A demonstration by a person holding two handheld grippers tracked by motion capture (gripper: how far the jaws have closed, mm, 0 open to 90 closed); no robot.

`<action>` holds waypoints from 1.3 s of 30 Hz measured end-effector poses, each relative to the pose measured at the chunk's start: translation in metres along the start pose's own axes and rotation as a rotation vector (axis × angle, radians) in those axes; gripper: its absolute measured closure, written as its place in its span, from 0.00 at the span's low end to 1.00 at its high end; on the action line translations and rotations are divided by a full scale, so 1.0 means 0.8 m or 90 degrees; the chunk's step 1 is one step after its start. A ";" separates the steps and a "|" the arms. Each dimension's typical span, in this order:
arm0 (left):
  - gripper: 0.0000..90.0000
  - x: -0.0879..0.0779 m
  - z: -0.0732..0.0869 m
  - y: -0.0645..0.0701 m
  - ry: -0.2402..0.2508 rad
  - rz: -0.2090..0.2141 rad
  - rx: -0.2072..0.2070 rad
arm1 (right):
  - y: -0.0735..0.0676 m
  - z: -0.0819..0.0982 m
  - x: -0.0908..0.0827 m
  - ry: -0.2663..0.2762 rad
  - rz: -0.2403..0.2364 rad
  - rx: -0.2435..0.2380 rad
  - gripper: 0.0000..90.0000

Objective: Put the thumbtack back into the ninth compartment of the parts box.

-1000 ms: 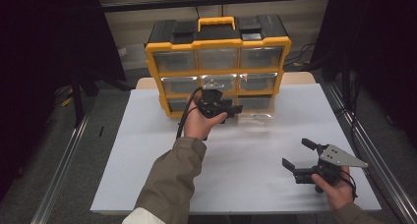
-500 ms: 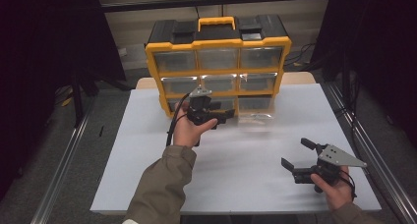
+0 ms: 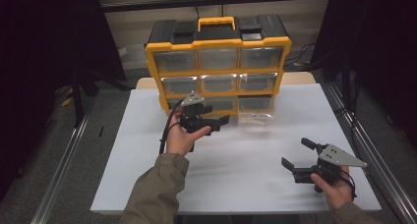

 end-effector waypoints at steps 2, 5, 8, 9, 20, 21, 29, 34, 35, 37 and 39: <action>0.21 -0.003 0.002 0.000 0.000 0.004 0.009 | 0.000 0.000 0.000 0.000 0.001 0.000 0.00; 0.19 -0.007 0.005 0.001 0.002 0.001 0.011 | 0.000 0.000 -0.001 0.000 0.002 0.001 0.00; 0.17 -0.011 0.009 0.003 0.007 -0.003 0.007 | 0.000 0.000 -0.001 0.000 0.003 0.002 0.00; 0.17 -0.013 0.011 0.003 0.006 -0.002 0.004 | 0.000 0.000 -0.002 0.000 0.003 0.002 0.00; 0.12 -0.029 0.025 0.003 0.012 -0.018 0.017 | 0.000 -0.001 -0.002 0.000 0.006 0.002 0.00; 0.11 -0.030 0.026 0.003 0.013 -0.019 0.017 | 0.000 -0.001 -0.002 0.000 0.005 0.002 0.00; 0.11 -0.042 0.038 0.002 0.022 -0.020 0.010 | -0.001 0.000 -0.002 0.001 0.006 0.002 0.00; 0.10 -0.049 0.047 0.002 0.022 -0.021 0.009 | -0.001 -0.001 -0.002 0.001 0.005 0.001 0.00; 0.10 -0.051 0.049 0.002 0.023 -0.023 0.008 | -0.001 -0.001 -0.002 0.001 0.005 0.001 0.00; 0.10 -0.055 0.051 0.002 0.024 -0.023 0.010 | -0.001 -0.001 -0.002 0.002 0.006 0.001 0.00; 0.09 -0.061 0.054 0.001 0.031 -0.026 0.006 | -0.001 -0.001 -0.002 0.002 0.006 0.000 0.00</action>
Point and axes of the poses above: each handheld gripper's, and its own axes: x roughly forward along the jaws, z roughly out of its underside, y roughly to its right, the point moved 1 cm from there along x, roughly forward along the jaws, and after that the axes turned 14 degrees about x, right-handed, at the moved point
